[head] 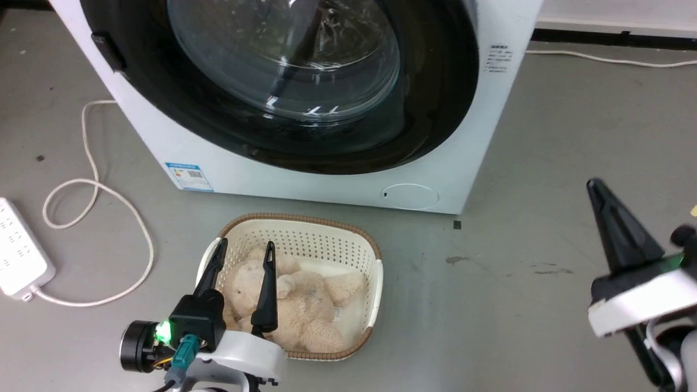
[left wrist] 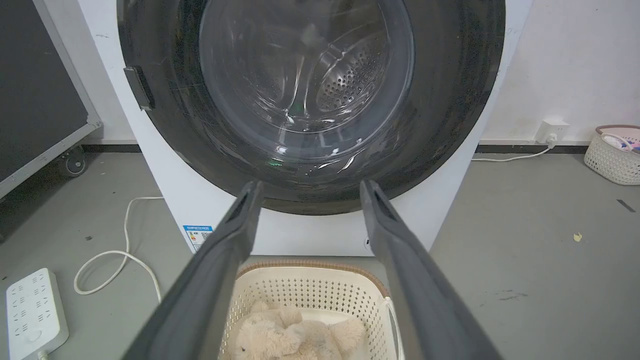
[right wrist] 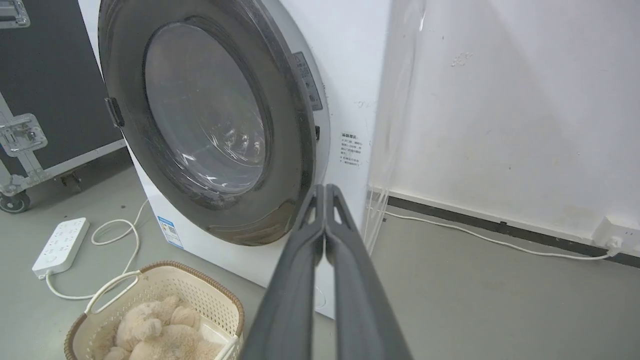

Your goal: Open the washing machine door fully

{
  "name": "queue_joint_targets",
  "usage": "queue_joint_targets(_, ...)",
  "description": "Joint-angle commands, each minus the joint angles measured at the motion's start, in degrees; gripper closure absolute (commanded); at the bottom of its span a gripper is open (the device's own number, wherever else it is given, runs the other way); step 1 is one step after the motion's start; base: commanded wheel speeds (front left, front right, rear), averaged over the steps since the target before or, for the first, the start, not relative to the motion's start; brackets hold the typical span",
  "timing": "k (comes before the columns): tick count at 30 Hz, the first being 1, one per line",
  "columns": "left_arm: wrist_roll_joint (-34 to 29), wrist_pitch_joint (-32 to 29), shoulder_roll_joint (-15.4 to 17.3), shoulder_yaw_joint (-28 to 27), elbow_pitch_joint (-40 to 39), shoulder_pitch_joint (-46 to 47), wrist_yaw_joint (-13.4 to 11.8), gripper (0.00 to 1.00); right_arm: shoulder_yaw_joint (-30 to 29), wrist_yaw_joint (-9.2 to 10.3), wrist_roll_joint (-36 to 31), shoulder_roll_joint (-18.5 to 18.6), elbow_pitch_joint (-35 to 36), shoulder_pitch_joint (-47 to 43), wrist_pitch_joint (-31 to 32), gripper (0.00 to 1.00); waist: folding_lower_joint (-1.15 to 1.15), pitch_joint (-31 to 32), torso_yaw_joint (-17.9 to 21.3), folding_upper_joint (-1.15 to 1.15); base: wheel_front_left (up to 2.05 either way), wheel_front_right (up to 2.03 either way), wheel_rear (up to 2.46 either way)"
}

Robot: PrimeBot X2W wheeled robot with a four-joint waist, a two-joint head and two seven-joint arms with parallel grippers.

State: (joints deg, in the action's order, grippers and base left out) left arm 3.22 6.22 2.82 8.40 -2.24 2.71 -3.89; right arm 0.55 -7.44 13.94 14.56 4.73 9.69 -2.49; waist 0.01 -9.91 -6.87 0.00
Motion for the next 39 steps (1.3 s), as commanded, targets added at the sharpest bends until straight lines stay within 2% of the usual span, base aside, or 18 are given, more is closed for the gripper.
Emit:
queue_joint_targets(1, 0.3, 0.6, 0.0, 0.3, -0.3, 1.3, -0.3, 0.00, 0.0, -0.02, 1.6, 0.7, 0.3, 1.6, 0.4, 1.00, -0.01, -0.3, -0.6, 0.00, 0.00, 0.00, 0.00)
queue_joint_targets(3, 0.6, 0.9, 0.0, 0.5, -0.6, 1.5, -0.6, 0.00, -0.3, -0.02, 4.0, 1.3, 0.2, 2.7, 1.5, 1.00, -0.01, -0.7, -1.4, 0.00, 0.00, 0.00, 0.00)
queue_joint_targets(4, 0.8, 1.2, 0.0, 0.8, -1.0, 1.7, -1.0, 0.00, -0.9, -0.02, 7.5, 1.9, -0.2, 4.8, 3.4, 1.00, -0.01, -1.5, -2.3, 0.00, 0.00, 0.00, 0.00)
queue_joint_targets(14, 1.9, 2.4, 0.0, 2.9, -2.0, 2.5, -2.1, 0.00, -4.1, -0.03, 18.7, 1.7, -4.5, 14.8, 11.6, 1.00, -0.01, -5.2, -5.5, 0.00, 0.00, 0.00, 0.00)
queue_joint_targets(22, 2.8, 3.4, 0.0, 4.9, -2.5, 3.7, -3.0, 0.00, -9.5, -0.03, 27.0, -1.8, -15.6, 25.3, 21.1, 1.00, -0.01, -7.7, -7.6, 0.00, 0.00, 0.00, 0.00)
queue_joint_targets(30, 3.5, 4.3, 0.1, 6.7, -3.0, 4.7, -3.8, 0.00, -14.8, -0.03, 30.6, -3.3, -25.0, 36.1, 29.9, 1.00, -0.01, -10.0, -9.7, 0.00, 0.00, 0.00, 0.00)
queue_joint_targets(39, 4.6, 5.4, 0.1, 9.1, -3.4, 6.1, -4.9, 0.00, -20.5, -0.04, 30.7, -3.7, -32.9, 46.4, 38.2, 1.00, -0.01, -12.6, -12.5, 0.00, 0.00, 0.00, 0.00)
